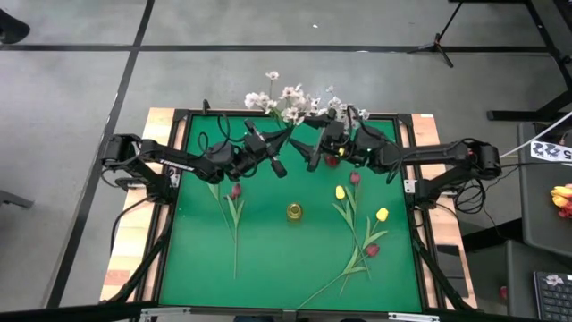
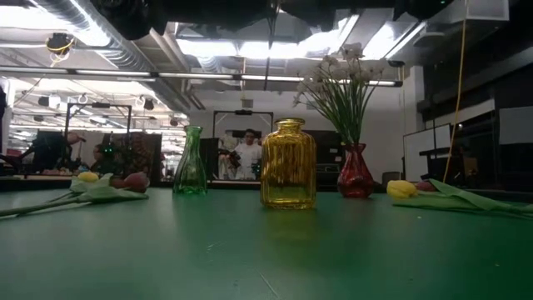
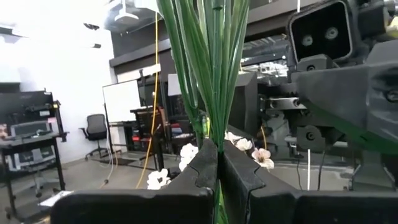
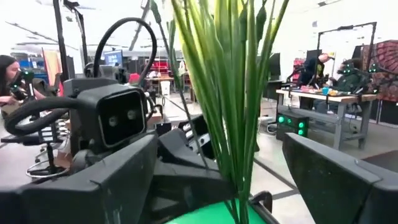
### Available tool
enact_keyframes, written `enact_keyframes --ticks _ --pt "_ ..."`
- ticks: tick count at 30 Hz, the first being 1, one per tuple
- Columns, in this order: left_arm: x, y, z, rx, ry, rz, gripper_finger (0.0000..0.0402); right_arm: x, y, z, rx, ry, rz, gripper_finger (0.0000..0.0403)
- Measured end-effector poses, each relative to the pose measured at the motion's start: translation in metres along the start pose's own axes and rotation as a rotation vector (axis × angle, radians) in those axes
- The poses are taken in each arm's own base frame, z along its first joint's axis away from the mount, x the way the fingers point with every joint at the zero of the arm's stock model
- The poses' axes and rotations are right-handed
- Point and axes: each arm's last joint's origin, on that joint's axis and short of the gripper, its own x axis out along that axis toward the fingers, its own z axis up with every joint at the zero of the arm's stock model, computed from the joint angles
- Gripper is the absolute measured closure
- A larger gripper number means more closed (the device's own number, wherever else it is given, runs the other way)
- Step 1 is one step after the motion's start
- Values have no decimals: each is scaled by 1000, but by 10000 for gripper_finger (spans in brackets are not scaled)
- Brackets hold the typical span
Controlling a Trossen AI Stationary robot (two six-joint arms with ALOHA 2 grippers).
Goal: Sort flowers into vase by color
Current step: Put the white flower into the red vase
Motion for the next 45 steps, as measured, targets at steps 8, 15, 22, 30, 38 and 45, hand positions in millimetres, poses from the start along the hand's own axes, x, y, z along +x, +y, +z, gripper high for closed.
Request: enact_keyframes --ticks 8,15,22,30,38,45 --pt "0 0 1 13 -5 2 398 20 5 -8 -21 80 38 56" --pt "0 1 1 14 -2 12 393 23 4 -9 -46 71 34 56" --pt "0 1 0 97 5 16 392 23 4 -9 -79 76 25 56" --pt "0 0 -1 131 13 3 392 23 4 -9 -99 75 26 58" --pt "0 -2 -4 160 30 -37 392 23 4 -9 -97 74 44 133" --pt "0 -2 -4 161 31 -39 392 23 4 -9 -98 76 33 224"
